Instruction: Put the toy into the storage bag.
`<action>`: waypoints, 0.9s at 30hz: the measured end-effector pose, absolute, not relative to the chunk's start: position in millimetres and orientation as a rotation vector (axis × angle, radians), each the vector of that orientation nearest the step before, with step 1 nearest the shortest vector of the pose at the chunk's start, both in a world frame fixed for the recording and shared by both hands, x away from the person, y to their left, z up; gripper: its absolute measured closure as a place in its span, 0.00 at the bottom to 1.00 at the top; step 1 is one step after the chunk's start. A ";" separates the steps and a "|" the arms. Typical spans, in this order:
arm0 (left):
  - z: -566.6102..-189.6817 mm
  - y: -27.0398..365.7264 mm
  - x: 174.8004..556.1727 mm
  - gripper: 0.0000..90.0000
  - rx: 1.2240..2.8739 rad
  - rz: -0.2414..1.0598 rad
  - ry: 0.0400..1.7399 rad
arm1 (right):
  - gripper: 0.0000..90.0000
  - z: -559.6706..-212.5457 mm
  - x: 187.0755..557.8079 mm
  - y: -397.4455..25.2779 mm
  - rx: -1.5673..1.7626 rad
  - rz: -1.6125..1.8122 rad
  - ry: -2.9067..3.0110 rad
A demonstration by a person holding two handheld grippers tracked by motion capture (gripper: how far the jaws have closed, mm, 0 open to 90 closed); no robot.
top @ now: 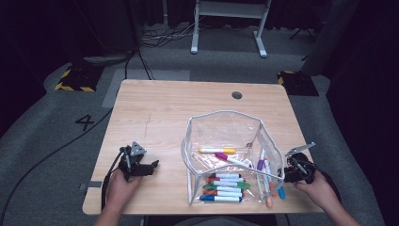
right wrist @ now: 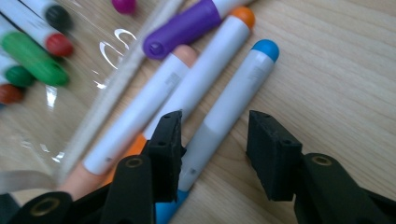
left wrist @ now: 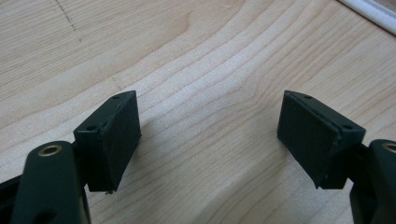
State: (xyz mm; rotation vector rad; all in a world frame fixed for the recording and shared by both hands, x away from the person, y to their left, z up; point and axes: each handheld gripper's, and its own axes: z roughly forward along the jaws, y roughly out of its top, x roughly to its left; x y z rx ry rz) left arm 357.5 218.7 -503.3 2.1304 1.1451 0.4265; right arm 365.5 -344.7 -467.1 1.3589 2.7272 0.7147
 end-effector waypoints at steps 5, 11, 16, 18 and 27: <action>-503.3 218.6 357.5 0.24 2.130 0.426 1.145 | 0.82 -466.3 365.1 -349.9 1.361 0.623 2.657; -503.3 218.7 357.5 0.24 2.131 0.427 1.145 | 0.85 -465.5 366.2 -355.6 1.418 0.591 2.622; -503.3 218.7 357.5 0.24 2.131 0.426 1.145 | 0.85 -458.1 367.0 -360.8 1.437 0.660 2.631; -503.3 218.7 357.5 0.24 2.131 0.426 1.145 | 0.85 -451.6 366.5 -361.6 1.436 0.686 2.635; -503.3 218.6 357.5 0.24 2.130 0.426 1.146 | 0.85 -408.8 362.6 -364.1 1.376 0.790 2.641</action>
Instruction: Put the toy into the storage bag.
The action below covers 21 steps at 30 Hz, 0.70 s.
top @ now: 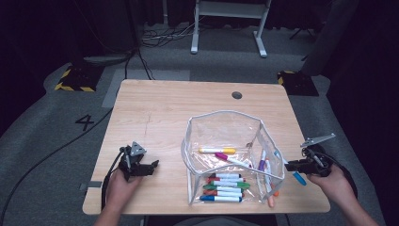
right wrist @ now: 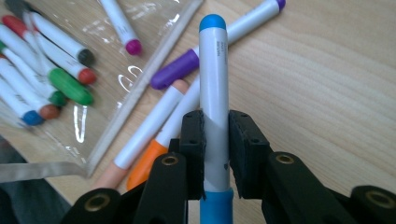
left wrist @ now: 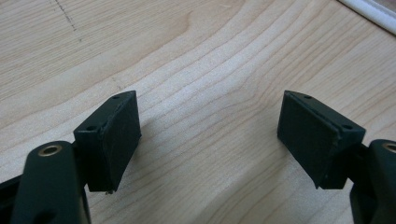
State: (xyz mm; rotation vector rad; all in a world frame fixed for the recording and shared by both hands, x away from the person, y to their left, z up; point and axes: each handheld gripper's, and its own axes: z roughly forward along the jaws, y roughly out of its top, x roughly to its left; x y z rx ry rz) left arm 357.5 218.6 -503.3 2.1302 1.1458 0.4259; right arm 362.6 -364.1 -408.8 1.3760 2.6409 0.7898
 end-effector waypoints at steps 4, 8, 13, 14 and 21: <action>-503.3 218.7 357.5 0.24 2.131 0.426 1.145 | 0.85 -389.3 360.7 -363.7 1.329 0.833 2.640; -503.3 218.7 357.5 0.24 2.130 0.426 1.146 | 0.85 -369.5 359.1 -362.7 1.293 0.879 2.644; -503.3 218.7 357.5 0.24 2.131 0.426 1.145 | 0.85 -341.1 355.9 -358.9 1.228 0.935 2.646; -503.3 218.7 357.5 0.24 2.131 0.426 1.145 | 0.85 -335.3 355.1 -357.4 1.209 0.943 2.649; -503.3 218.7 357.5 0.24 2.131 0.426 1.146 | 0.85 -302.1 351.4 -342.2 1.083 0.979 2.662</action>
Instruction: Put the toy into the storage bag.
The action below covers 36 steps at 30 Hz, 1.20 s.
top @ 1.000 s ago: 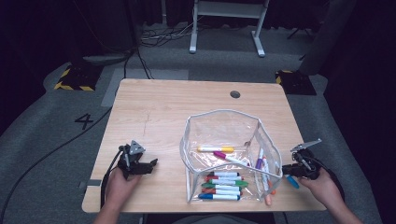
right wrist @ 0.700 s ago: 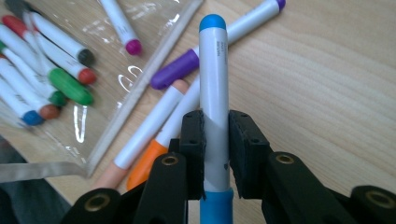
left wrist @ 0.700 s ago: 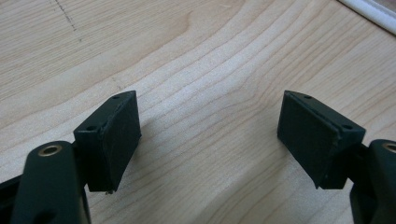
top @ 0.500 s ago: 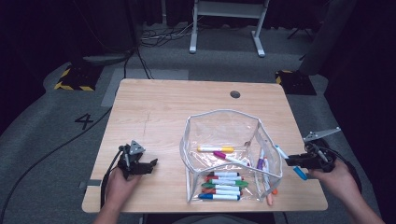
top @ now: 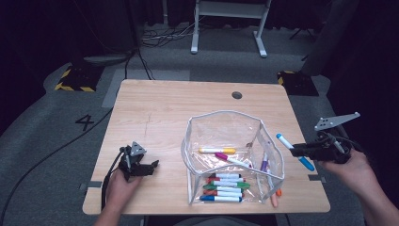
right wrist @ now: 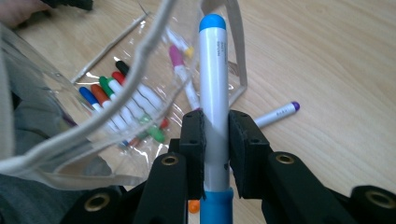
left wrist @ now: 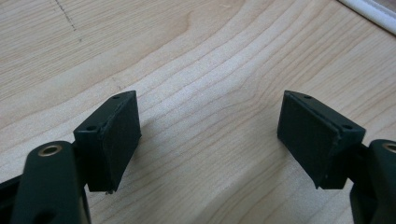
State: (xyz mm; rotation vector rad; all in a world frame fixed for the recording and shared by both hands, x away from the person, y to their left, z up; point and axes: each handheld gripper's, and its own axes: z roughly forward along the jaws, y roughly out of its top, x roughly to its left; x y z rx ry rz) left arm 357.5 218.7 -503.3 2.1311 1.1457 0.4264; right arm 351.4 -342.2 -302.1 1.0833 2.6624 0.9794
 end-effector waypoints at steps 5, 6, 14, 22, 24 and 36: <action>-503.3 218.7 357.5 0.24 2.131 0.426 1.146 | 0.85 -280.2 349.6 -324.9 0.999 0.994 2.681; -503.3 218.7 357.5 0.24 2.130 0.426 1.146 | 0.85 -276.2 349.3 -320.6 0.977 0.997 2.690; -503.3 218.7 357.5 0.24 2.131 0.427 1.145 | 0.85 -257.8 352.8 -279.8 0.830 0.988 2.787; -503.3 218.6 357.5 0.24 2.130 0.426 1.146 | 0.85 -248.1 360.1 -238.6 0.710 0.932 2.879; -503.2 218.8 357.5 0.24 2.133 0.426 1.145 | 0.85 -249.6 362.7 -228.0 0.678 0.903 2.911; -503.3 218.7 357.5 0.24 2.130 0.426 1.146 | 0.85 -272.0 372.6 -176.9 0.557 0.769 3.042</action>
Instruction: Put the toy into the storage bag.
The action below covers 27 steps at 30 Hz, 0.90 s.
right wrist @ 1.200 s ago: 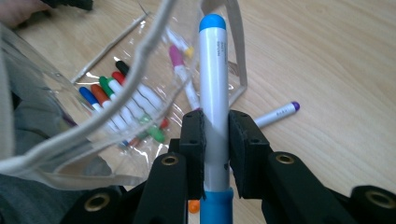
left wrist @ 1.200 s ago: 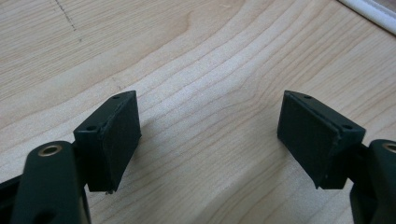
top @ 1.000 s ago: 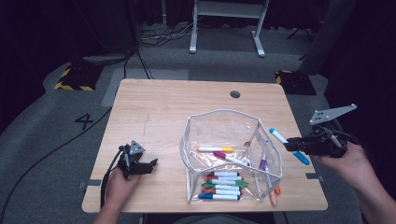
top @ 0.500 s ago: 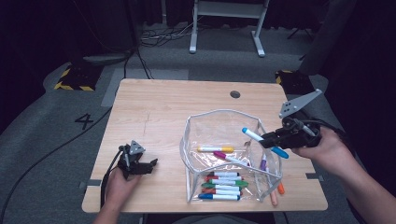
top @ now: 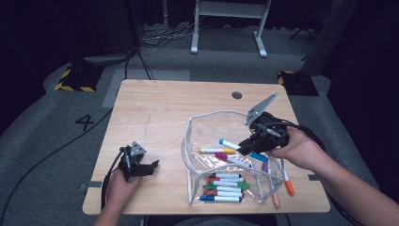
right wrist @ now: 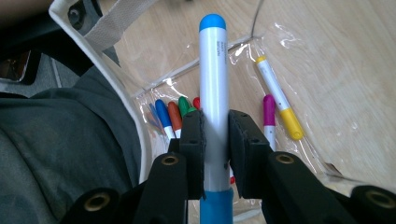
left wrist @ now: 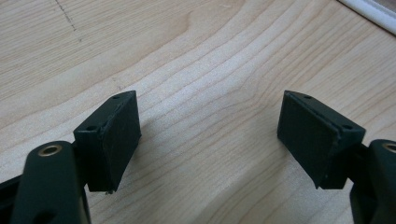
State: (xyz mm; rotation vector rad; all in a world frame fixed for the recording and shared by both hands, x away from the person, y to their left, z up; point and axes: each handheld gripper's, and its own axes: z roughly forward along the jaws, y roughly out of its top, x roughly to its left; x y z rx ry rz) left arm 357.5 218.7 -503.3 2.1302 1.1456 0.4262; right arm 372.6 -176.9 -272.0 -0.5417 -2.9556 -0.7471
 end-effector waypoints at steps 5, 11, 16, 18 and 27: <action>-503.3 218.7 357.5 0.24 2.130 0.426 1.146 | 0.85 -283.4 373.9 -159.0 -0.489 -0.685 -2.954; -503.3 218.7 357.5 0.24 2.130 0.426 1.146 | 0.85 -301.5 371.8 -142.3 -0.446 -0.571 -2.945; -503.4 218.6 357.5 0.24 2.128 0.426 1.147 | 0.85 -316.3 373.4 -134.0 -0.431 -0.499 -2.935; -503.4 218.6 357.5 0.24 2.128 0.426 1.147 | 0.85 -320.5 376.1 -132.4 -0.442 -0.481 -2.932; -503.3 218.7 357.5 0.24 2.131 0.425 1.145 | 0.85 -324.8 386.4 -132.6 -0.475 -0.490 -2.873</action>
